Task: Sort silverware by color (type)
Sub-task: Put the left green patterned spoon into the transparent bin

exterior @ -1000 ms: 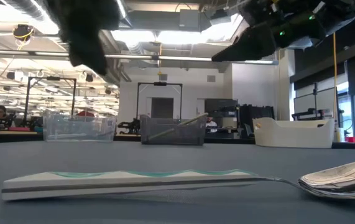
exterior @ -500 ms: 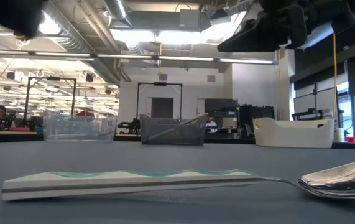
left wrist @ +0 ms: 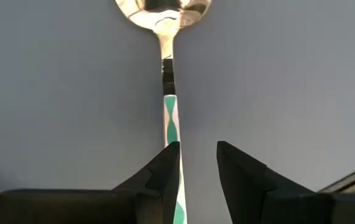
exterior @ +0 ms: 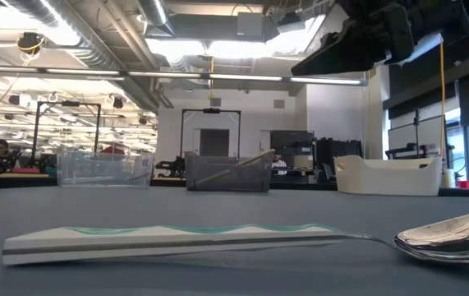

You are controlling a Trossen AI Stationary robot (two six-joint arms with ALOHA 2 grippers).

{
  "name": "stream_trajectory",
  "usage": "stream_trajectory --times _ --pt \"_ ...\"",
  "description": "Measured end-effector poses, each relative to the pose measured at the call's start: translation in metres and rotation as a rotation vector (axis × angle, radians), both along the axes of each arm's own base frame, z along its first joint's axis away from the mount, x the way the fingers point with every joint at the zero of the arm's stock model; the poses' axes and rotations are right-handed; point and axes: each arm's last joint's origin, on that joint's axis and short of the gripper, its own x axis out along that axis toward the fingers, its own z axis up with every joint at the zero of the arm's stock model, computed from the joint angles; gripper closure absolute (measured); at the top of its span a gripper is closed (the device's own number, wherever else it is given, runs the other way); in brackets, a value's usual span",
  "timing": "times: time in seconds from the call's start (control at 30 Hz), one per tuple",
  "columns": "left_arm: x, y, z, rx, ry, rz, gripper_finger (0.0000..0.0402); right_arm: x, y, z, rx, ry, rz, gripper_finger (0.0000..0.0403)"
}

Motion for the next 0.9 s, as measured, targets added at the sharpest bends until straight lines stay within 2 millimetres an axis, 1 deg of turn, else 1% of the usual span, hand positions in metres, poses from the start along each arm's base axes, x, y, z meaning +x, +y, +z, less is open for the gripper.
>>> stream_trajectory --times 0.33,0.47,0.9 --pt "-0.005 0.008 -0.001 0.077 0.056 -0.002 0.0299 -0.001 0.0 -0.003 0.014 0.035 -0.008 0.0228" --pt "-0.007 0.008 -0.001 0.074 0.084 -0.031 0.0299 -0.001 0.0 -0.003 0.014 0.035 -0.008 0.0228" --pt "-0.011 0.015 0.003 0.114 0.092 -0.056 0.0299 -0.001 0.0 -0.003 0.014 0.035 -0.008 0.0228"
